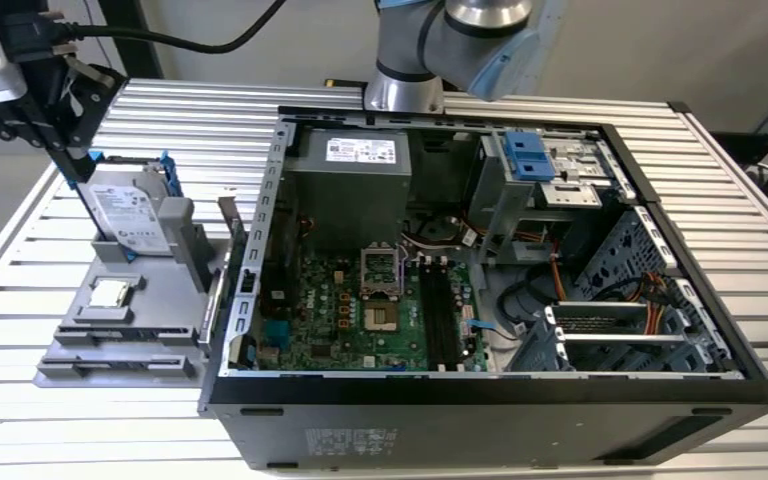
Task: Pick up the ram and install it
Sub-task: 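Reach for the ram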
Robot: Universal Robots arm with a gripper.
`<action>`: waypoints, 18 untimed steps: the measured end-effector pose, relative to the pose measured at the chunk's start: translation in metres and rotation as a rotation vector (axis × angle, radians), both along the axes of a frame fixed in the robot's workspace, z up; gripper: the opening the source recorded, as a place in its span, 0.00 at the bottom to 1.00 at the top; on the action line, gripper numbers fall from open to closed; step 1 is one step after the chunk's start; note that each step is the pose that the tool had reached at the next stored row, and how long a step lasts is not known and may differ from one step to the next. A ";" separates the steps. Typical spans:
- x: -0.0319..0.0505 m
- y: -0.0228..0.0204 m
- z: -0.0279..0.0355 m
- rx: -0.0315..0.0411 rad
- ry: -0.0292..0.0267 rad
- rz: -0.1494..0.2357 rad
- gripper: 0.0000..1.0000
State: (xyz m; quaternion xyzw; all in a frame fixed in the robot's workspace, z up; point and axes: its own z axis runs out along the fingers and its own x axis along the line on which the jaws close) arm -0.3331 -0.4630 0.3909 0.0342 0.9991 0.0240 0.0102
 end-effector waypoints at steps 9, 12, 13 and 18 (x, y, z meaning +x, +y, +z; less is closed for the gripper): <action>0.0000 -0.0250 -0.0016 0.0000 0.0024 0.000 0.00; 0.0000 -0.0313 -0.0022 0.0000 0.0027 0.000 0.00; 0.0000 -0.0323 -0.0022 -0.0001 0.0029 0.000 0.00; 0.0000 -0.0329 -0.0023 0.0000 0.0028 0.000 0.00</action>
